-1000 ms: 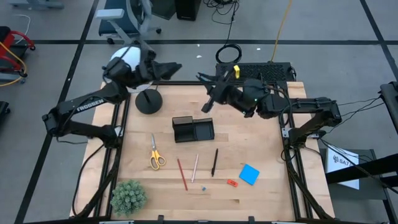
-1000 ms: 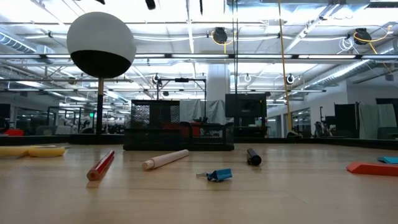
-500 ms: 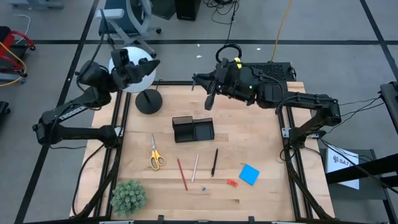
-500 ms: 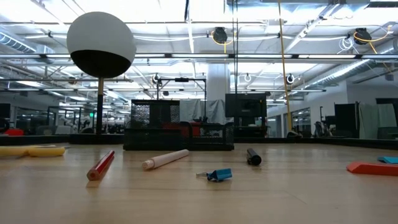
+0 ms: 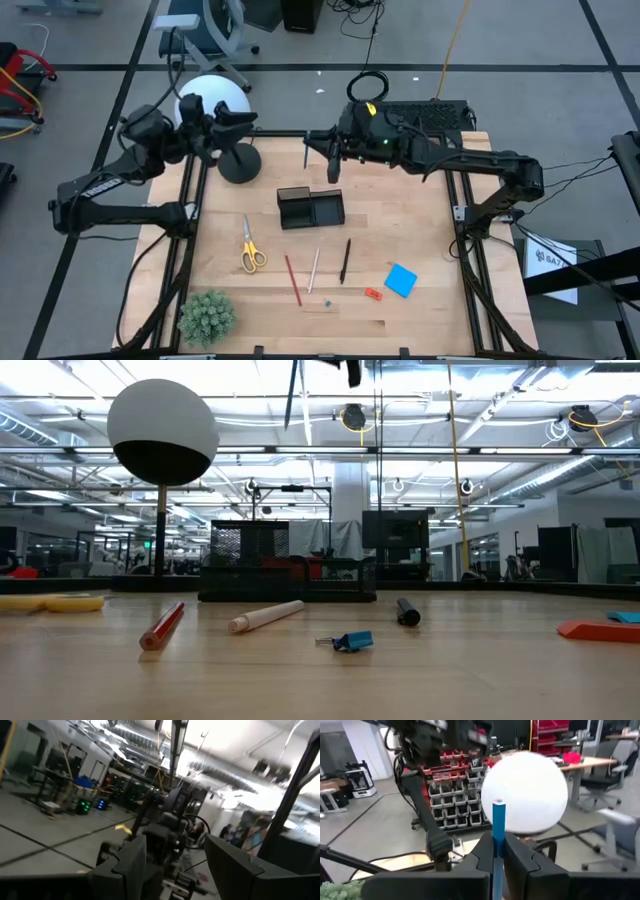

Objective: Pick and place office supplies into organizer
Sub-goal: Put the blue pencil into the black organizer

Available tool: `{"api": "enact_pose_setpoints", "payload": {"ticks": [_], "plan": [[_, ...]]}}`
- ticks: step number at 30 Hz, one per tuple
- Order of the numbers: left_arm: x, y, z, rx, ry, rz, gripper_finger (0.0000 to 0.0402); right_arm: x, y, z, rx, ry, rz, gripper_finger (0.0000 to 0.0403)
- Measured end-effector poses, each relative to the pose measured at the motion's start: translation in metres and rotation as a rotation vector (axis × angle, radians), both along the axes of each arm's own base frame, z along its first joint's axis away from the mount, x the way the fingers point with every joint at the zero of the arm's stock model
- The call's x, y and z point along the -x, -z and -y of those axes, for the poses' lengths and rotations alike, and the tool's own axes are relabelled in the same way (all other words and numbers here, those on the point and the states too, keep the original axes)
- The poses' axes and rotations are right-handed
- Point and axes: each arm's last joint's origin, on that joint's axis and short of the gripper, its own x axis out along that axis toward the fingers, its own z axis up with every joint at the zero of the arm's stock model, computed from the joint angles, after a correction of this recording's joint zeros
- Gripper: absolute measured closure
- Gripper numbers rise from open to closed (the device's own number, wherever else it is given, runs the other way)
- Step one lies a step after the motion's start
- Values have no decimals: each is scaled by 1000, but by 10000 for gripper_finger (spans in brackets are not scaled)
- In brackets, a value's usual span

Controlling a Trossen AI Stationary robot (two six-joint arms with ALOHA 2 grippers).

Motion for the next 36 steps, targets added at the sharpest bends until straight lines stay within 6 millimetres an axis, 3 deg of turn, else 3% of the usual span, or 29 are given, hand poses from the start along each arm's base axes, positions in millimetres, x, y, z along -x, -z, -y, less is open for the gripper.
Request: {"api": "enact_pose_setpoints", "payload": {"ticks": [11, 17, 30, 36], "plan": [[-9, 14, 13, -93, -104, -153, 206, 1, 51, -1, -38, -16, -18, 390], [-16, 18, 19, -98, -72, -185, 206, 6, 77, -1, -53, -11, -29, 390], [-44, 28, 22, -53, -16, -209, 206, -4, 106, 4, -77, -4, -17, 390], [-44, 26, 22, -50, -11, -184, 206, -8, 114, 4, -82, -25, -41, 390]]}}
